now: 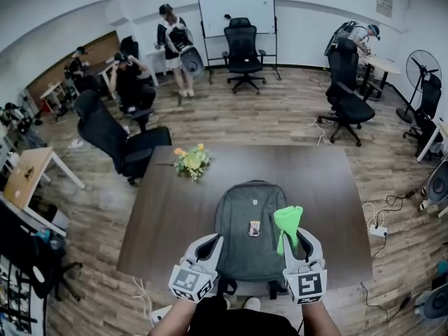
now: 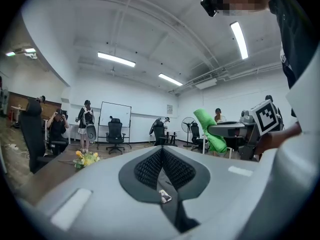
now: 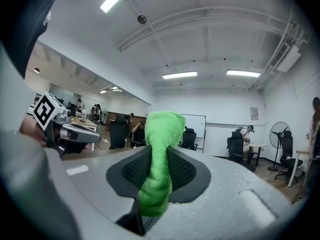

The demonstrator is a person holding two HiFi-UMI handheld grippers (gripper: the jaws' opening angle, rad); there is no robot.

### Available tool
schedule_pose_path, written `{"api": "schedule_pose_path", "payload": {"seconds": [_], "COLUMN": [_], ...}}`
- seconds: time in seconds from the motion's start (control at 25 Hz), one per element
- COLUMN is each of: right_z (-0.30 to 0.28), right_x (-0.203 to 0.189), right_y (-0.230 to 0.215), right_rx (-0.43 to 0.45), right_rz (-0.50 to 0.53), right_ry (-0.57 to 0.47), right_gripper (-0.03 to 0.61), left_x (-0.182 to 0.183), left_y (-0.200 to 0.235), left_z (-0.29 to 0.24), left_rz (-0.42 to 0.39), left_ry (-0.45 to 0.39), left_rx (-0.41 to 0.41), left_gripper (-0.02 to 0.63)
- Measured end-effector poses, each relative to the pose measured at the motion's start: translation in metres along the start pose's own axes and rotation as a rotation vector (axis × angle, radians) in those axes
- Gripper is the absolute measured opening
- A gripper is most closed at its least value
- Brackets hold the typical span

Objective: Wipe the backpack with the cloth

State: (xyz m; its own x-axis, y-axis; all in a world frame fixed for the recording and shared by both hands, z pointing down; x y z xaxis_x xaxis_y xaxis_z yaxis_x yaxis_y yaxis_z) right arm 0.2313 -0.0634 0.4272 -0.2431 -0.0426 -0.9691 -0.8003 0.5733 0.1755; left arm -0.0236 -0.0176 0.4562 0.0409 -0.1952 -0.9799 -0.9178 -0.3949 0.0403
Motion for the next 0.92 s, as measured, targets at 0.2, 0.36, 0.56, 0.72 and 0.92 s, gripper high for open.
{"api": "schedule_pose_path", "payload": {"seconds": [0.2,0.36,0.56,0.72,0.92], "right_z": [0.000,-0.001,-0.004,-0.005,-0.005], "right_x": [0.000,0.002,0.002,0.003,0.005], "right_y": [0.004,0.007,0.011,0.013,0.017], "right_rx": [0.008,0.023,0.037,0.052,0.059], "right_rz": [0.006,0.002,0.002,0.020,0.025], "right_ry": [-0.013,-0.023,-0.023,-0.030,-0.035], "right_gripper": [0.089,0.089,0.089,0.089,0.089], "left_x": [-0.011,-0.005,-0.001,-0.003,-0.004], "left_y": [-0.003,-0.005,-0.006,-0.006,-0.007], "left_z": [0.004,0.006,0.006,0.005,0.005], "left_rz": [0.009,-0.006,-0.011,-0.021,-0.019], "left_ry": [0.006,0.002,0.006,-0.001,-0.006], "left_rx": [0.008,0.012,0.027,0.028,0.031], "left_gripper": [0.020,0.020,0.020,0.020,0.020]}}
Point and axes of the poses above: the fingertips, and each gripper's own axes: z backward along the fingers, y to its left, x out of its top, the point moved 8 cm from there along z, backward along the fingers, and after that the axes turned 9 degrees about y, right-handed, at the moved point
